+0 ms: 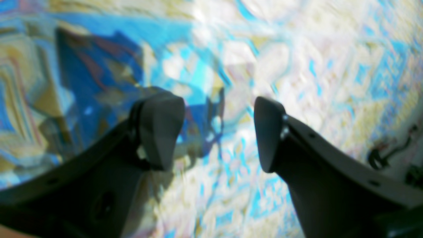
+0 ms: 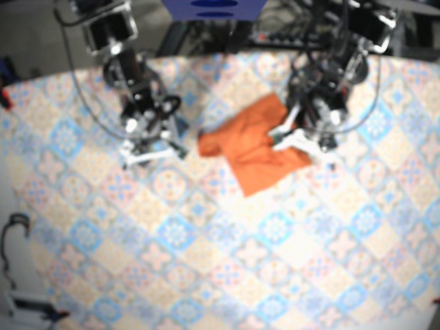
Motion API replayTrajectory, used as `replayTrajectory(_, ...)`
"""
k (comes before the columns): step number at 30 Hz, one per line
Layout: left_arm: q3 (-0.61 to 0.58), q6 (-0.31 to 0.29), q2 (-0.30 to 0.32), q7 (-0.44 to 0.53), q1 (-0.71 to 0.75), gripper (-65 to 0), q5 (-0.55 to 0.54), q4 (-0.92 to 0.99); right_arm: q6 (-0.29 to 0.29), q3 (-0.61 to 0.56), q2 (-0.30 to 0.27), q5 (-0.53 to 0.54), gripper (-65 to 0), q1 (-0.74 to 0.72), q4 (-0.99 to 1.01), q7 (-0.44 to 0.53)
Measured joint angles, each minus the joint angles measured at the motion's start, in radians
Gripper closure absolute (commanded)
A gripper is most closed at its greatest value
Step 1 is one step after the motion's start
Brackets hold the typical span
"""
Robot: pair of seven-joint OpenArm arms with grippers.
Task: Fold the T-shirt properly
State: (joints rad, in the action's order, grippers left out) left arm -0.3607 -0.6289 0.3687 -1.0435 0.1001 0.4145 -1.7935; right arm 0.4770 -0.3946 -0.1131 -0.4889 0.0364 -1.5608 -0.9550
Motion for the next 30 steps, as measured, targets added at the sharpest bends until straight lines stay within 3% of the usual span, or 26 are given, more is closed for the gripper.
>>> replayTrajectory(5, 0.000, 0.000, 0.000, 0.000, -0.003, -17.6, 0.001, 0.000, -0.006, -0.031, 0.027, -0.016, -36.7, -0.021, 0.057, 0.017)
replayTrajectory(10, 0.000, 0.000, 0.000, 0.000, -0.001, -17.6, 0.000, 0.000, 0.002, -0.047, 0.093, 0.000, -36.7, -0.035, 0.078, 0.035)
replayTrajectory(18, 0.000, 0.000, 0.003, 0.000, -0.003, -17.6, 0.001, 0.000, -0.003, -0.044, 0.133, -0.009, -36.7, -0.089, 0.119, 0.029)
replayTrajectory(30, 0.000, 0.000, 0.003, 0.000, 0.000, -17.6, 0.001, 0.000, -0.004, -0.196, 0.182, -0.012, -36.7, -0.111, 0.207, 0.027)
